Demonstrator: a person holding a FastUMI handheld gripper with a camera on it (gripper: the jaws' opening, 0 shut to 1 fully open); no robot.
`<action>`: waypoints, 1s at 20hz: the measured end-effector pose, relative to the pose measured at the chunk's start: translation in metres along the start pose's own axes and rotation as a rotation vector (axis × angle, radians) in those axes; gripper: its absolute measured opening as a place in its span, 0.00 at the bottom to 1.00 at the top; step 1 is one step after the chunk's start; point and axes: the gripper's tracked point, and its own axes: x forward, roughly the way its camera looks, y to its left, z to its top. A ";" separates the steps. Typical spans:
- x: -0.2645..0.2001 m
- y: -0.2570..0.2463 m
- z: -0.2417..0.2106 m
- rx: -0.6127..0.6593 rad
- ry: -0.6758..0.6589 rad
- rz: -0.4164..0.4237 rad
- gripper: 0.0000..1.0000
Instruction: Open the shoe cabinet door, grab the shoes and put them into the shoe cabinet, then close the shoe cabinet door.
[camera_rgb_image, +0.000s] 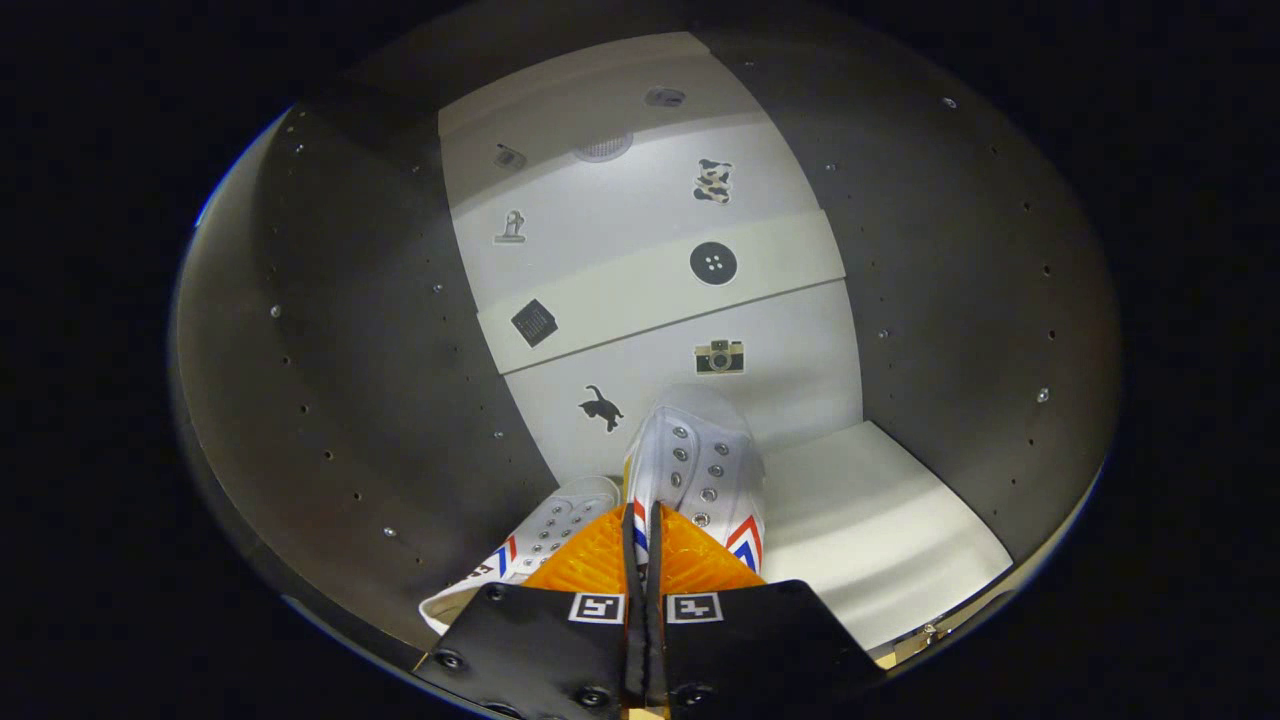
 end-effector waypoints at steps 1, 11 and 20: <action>0.001 -0.001 -0.002 0.000 0.004 -0.005 0.01; -0.004 0.006 0.006 -0.027 -0.034 -0.015 0.20; -0.117 0.051 0.017 -0.265 -0.137 0.034 0.98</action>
